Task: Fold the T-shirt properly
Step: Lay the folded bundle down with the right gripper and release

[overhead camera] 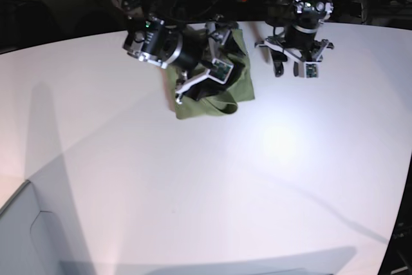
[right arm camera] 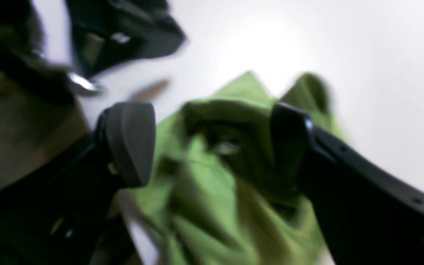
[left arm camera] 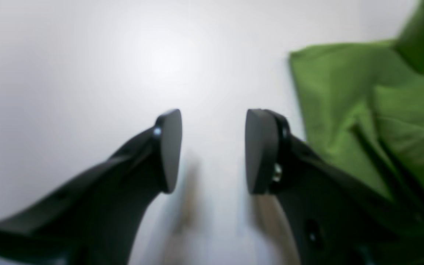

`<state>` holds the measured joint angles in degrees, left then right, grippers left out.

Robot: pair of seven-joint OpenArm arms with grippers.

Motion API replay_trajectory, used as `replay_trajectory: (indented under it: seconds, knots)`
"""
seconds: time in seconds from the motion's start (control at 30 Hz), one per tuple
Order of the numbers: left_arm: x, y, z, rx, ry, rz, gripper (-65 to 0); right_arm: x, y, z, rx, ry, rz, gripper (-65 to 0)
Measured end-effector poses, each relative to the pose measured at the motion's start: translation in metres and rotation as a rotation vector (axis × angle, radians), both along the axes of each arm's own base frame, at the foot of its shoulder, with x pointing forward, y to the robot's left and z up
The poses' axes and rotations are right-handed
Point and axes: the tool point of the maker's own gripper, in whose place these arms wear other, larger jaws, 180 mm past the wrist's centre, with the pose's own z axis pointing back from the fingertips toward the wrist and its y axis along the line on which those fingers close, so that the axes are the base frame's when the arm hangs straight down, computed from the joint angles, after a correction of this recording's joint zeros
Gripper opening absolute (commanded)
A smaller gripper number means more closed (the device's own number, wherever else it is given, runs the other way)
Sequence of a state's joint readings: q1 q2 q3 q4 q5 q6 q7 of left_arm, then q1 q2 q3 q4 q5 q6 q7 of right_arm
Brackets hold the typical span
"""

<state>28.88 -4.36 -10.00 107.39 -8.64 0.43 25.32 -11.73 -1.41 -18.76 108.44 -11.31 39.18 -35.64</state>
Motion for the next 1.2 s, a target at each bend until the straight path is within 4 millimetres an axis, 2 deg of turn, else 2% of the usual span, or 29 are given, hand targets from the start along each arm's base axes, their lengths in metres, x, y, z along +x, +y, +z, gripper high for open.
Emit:
replay_trajectory:
  seconds: [0.13, 0.2, 0.27, 0.37, 0.4, 0.47, 0.57, 0.63, 0.73, 0.87, 0.93, 1.0, 1.1, 1.2]
  knots:
    - [-0.01, 0.024, 0.015, 0.046, -0.016, 0.048, -37.8, 0.009, -0.025, 0.02, 0.016, -0.055, -0.095, -18.6]
    - [-0.013, 0.034, 0.023, 0.066, -0.028, 0.071, -37.8, 0.01, -0.038, 0.022, 0.004, -0.058, -0.139, -22.9]
    - [-0.013, 0.046, 0.029, 0.088, -0.041, 0.097, -37.8, 0.013, -0.053, 0.021, -0.016, -0.059, -0.181, -35.9]
    - [-0.016, 0.062, 0.033, 0.117, -0.046, 0.131, -37.8, 0.012, -0.067, 0.016, -0.031, -0.043, -0.223, -64.8]
    - [-0.016, 0.065, 0.033, 0.123, -0.044, 0.139, -37.8, 0.01, -0.071, 0.013, -0.038, -0.034, -0.235, -65.0]
    - [-0.018, 0.073, 0.035, 0.136, -0.047, 0.156, -37.8, 0.01, -0.078, 0.009, -0.053, -0.022, -0.251, -60.8]
    - [-0.019, 0.084, 0.039, 0.155, -0.052, 0.18, -37.8, 0.014, -0.084, 0.01, -0.048, -0.027, -0.278, -64.9]
    - [-0.019, 0.088, 0.04, 0.162, -0.054, 0.189, -37.8, 0.017, -0.094, 0.009, -0.055, -0.027, -0.305, -65.0]
    - [-0.021, 0.092, 0.041, 0.169, -0.054, 0.198, -37.8, 0.019, -0.102, -0.005, -0.075, 0.005, -0.328, -64.9]
    - [-0.021, 0.092, 0.041, 0.169, -0.055, 0.199, -37.8, 0.01, -0.096, -0.033, -0.091, 0.093, -0.302, -64.9]
    - [-0.021, 0.092, 0.041, 0.169, -0.054, 0.2, -37.8, -0.001, -0.08, -0.042, -0.094, 0.123, -0.24, -64.9]
    - [-0.021, 0.092, 0.041, 0.167, -0.056, 0.2, -37.8, -0.018, -0.055, -0.039, -0.053, 0.137, -0.172, -64.9]
    - [-0.021, 0.093, 0.041, 0.17, -0.055, 0.2, -37.8, -0.046, -0.028, -0.032, -0.052, 0.131, -0.042, -64.9]
    - [-0.021, 0.092, 0.041, 0.169, -0.055, 0.2, -37.8, -0.065, -0.004, -0.016, -0.022, 0.09, 0.084, -64.9]
